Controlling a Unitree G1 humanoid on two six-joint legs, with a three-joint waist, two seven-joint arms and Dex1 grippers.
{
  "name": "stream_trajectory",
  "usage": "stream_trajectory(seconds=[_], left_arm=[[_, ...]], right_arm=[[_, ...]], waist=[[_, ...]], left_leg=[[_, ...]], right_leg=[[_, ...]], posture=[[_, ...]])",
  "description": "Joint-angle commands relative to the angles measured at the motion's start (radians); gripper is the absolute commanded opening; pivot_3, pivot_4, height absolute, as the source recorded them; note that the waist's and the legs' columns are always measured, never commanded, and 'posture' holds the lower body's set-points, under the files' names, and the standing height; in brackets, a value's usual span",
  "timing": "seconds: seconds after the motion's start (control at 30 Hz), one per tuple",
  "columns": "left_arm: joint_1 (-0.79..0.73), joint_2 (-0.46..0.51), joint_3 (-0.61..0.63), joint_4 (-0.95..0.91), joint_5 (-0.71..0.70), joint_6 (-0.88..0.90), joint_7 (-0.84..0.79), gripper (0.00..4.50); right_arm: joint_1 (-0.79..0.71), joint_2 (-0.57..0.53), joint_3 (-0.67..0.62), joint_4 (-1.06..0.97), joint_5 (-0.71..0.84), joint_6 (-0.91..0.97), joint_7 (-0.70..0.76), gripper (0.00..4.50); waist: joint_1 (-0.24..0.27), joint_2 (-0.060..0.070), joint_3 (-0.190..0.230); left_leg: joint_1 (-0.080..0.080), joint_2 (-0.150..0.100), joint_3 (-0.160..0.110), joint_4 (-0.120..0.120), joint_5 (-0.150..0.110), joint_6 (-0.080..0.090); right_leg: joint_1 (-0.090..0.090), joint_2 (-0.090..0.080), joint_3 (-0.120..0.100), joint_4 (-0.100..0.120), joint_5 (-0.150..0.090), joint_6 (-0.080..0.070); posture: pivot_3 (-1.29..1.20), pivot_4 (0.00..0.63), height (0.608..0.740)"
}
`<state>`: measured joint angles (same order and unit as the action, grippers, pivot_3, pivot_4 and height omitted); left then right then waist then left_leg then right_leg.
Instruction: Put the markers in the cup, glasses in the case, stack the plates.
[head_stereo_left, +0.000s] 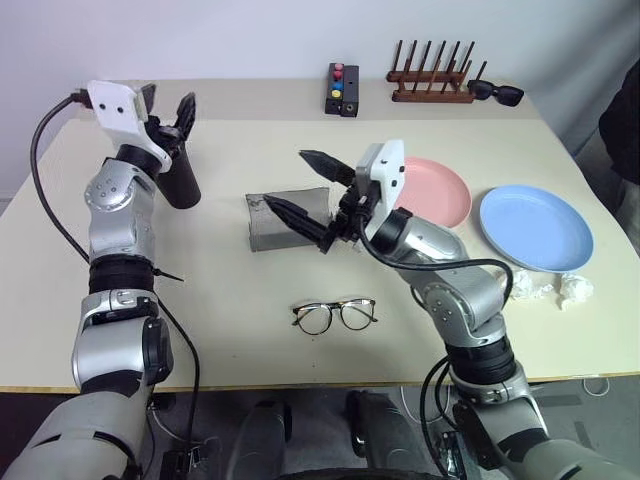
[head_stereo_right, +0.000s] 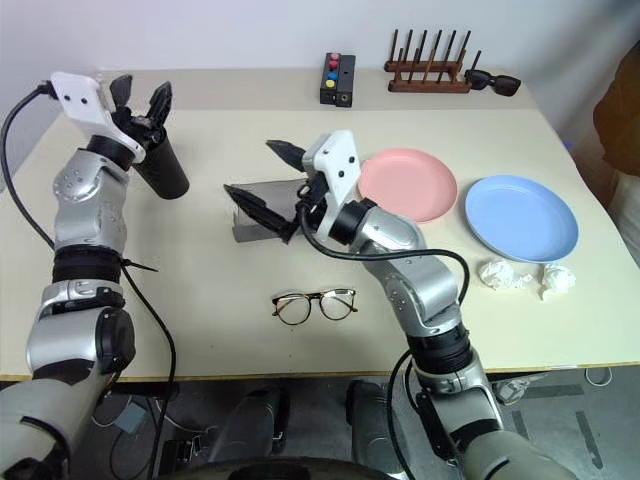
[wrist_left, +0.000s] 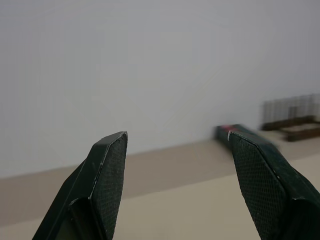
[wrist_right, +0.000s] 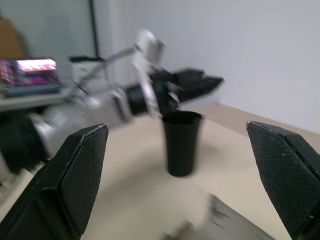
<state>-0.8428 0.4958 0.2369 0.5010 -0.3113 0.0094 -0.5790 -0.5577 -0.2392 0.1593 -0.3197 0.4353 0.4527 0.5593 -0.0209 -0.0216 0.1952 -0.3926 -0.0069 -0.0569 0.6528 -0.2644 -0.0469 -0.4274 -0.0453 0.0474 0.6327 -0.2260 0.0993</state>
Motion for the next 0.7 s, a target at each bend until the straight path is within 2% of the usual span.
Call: stream_trajectory(seconds=[0.03, 0.17, 0.3, 0.4, 0.47, 0.7], left_arm=[[0.074, 0.07, -0.066, -0.235, -0.109, 0.222, -0.192, 3.26], [0.161, 0.138, -0.18, -0.423, -0.121, 0.382, -0.314, 4.47], [0.205, 0.213, -0.289, -0.491, -0.085, 0.42, -0.446, 4.47], [0.182, 0.239, -0.389, -0.433, 0.003, 0.41, -0.502, 4.47], [0.159, 0.24, -0.456, -0.362, 0.078, 0.366, -0.53, 4.47], [0.092, 0.192, -0.57, -0.143, 0.221, 0.266, -0.607, 4.47]], right_arm=[[0.034, -0.088, -0.053, -0.042, -0.014, -0.015, 0.045, 4.5], [0.088, -0.17, -0.089, -0.057, -0.018, -0.021, 0.07, 4.5], [0.129, -0.211, -0.102, -0.085, -0.019, -0.016, 0.088, 4.5], [0.163, -0.235, -0.094, -0.116, -0.024, -0.012, 0.103, 4.5], [0.183, -0.238, -0.09, -0.133, -0.025, -0.01, 0.102, 4.5], [0.224, -0.228, -0.077, -0.164, -0.044, -0.012, 0.08, 4.5]], waist=[[-0.003, 0.0, 0.0], [-0.005, 0.0, 0.0], [-0.007, 0.0, 0.0], [-0.007, 0.0, 0.0], [-0.003, 0.0, 0.0], [0.002, 0.0, 0.0]], left_leg=[[0.0, 0.0, 0.0, 0.0, 0.0, 0.0], [0.0, 0.001, 0.0, -0.001, 0.0, 0.0], [0.001, 0.001, 0.0, -0.001, 0.0, 0.0], [0.001, 0.002, 0.001, -0.001, 0.0, 0.0], [0.001, 0.001, 0.001, -0.001, 0.0, 0.0], [0.001, 0.001, 0.002, 0.0, 0.0, 0.0]], right_leg=[[0.0, 0.0, 0.0, 0.0, 0.0, 0.0], [0.0, 0.001, 0.0, 0.0, 0.0, 0.0], [0.0, 0.002, 0.001, 0.0, -0.001, -0.001], [0.0, 0.002, 0.001, 0.0, -0.001, -0.001], [0.0, 0.002, 0.001, 0.0, -0.001, -0.001], [0.0, 0.002, 0.001, -0.001, -0.001, -0.001]], posture=[[0.0, 0.15, 0.735], [0.0, 0.15, 0.735], [0.0, 0.15, 0.735], [0.0, 0.15, 0.735], [0.0, 0.15, 0.735], [0.0, 0.15, 0.735]])
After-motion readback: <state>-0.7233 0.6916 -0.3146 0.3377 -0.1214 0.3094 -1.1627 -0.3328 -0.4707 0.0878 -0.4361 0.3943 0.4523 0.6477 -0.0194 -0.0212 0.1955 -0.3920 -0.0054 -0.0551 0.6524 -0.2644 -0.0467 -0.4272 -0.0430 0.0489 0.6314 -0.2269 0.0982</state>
